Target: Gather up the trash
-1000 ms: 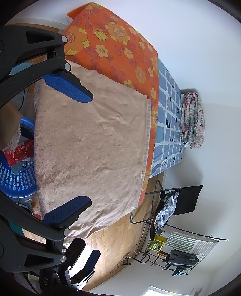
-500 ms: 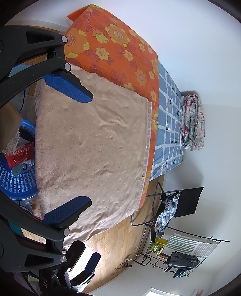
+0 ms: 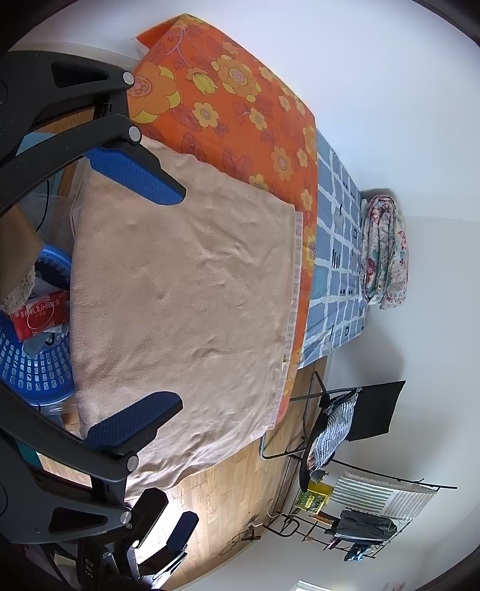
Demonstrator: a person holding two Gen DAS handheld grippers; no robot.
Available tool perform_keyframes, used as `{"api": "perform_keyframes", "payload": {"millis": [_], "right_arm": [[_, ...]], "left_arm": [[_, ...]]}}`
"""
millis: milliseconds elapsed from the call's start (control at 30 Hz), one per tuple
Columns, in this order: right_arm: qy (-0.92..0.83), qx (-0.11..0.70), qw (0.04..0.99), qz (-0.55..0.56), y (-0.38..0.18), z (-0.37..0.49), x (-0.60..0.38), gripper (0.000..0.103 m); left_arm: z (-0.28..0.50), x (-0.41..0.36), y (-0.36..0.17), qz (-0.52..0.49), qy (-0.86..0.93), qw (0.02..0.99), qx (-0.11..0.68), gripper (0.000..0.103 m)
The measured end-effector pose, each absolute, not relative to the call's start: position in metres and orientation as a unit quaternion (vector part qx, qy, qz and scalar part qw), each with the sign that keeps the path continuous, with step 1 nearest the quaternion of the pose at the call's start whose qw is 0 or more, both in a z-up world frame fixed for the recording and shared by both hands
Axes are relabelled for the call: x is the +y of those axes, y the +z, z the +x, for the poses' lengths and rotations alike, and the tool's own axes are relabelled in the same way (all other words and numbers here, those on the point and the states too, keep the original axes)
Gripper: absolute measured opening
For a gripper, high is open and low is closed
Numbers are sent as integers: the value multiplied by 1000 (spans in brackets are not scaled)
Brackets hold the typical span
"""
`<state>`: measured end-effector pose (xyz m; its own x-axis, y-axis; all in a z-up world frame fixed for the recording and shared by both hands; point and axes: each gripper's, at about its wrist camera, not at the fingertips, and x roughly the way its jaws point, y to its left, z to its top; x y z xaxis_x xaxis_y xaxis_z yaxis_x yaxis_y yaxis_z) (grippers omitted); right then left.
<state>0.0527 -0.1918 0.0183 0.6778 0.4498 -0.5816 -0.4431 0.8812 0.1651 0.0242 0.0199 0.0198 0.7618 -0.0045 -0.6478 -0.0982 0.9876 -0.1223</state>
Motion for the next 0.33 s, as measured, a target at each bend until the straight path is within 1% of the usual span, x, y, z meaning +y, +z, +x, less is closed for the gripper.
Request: {"api": "perform_keyframes", "payload": {"millis": [333], "right_arm": [[242,318,917,3,16,53,-194,103]], "left_arm": [[24,26,24,-71,31,937,342,103]]}}
